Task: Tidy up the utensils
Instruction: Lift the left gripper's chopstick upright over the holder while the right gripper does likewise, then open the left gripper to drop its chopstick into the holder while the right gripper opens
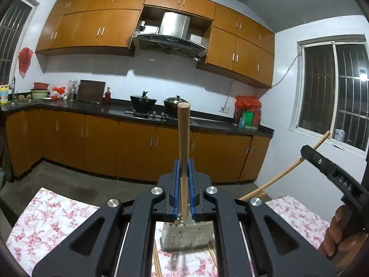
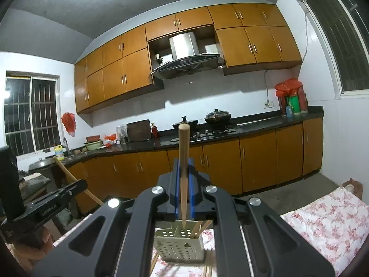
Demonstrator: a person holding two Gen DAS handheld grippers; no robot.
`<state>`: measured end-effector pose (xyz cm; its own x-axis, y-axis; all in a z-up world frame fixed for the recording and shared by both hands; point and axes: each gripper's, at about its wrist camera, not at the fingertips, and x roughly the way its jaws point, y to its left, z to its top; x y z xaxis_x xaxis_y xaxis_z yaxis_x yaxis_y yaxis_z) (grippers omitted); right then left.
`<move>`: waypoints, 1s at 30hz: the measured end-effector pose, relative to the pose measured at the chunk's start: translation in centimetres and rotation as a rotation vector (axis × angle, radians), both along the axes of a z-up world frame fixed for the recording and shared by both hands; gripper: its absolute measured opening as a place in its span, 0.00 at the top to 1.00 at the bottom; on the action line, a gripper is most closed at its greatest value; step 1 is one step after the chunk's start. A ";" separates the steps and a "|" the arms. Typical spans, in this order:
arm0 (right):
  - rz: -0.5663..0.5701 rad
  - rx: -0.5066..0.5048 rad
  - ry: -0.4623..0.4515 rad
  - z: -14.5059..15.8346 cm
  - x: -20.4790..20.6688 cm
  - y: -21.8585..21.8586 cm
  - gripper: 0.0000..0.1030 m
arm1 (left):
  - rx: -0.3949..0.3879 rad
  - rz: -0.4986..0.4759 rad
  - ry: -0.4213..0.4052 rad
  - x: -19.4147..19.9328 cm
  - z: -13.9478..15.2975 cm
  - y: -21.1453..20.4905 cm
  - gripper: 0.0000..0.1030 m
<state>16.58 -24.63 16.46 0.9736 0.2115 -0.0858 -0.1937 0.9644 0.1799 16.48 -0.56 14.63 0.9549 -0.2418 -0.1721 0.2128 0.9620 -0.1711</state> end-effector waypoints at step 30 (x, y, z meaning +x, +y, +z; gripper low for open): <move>-0.078 -0.045 0.192 -4.6 0.7 -1.8 0.62 | -0.032 0.031 0.044 0.5 -1.9 1.5 0.65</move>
<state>17.30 -26.48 11.84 0.9517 0.1280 -0.2792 -0.0846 0.9831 0.1624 16.94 0.92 12.77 0.9538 -0.2179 -0.2070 0.1740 0.9619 -0.2107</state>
